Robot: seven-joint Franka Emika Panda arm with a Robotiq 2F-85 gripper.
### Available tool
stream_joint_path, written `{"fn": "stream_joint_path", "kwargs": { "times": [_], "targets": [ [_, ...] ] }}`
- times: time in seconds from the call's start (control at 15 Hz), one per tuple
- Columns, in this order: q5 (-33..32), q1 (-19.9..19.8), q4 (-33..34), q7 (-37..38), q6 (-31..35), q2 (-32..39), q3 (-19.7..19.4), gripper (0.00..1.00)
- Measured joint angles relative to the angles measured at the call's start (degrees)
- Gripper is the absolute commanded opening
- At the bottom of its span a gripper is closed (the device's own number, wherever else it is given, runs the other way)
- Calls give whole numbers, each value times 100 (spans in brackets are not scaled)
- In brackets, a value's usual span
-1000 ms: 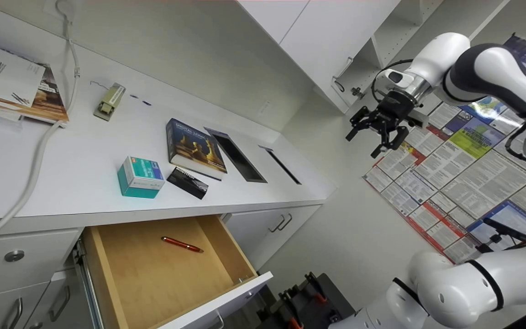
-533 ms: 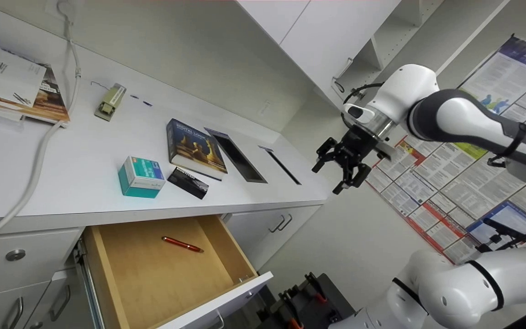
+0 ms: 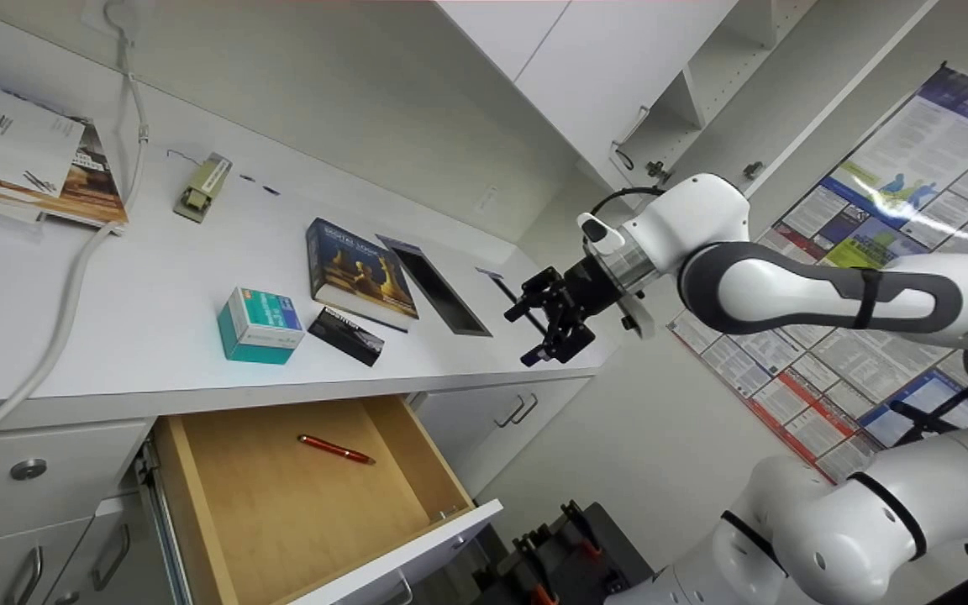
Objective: Open the right door of the upper cabinet on the far right, move the black box to the right side of the countertop
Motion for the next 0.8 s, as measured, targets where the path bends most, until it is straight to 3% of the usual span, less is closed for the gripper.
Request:
{"fn": "stream_joint_path", "kwargs": {
  "times": [0.47,0.8],
  "targets": [
    [-102,5,595,468,1300,1631,26,100],
    [-146,2,1194,634,1338,2348,136,100]
  ]
}}
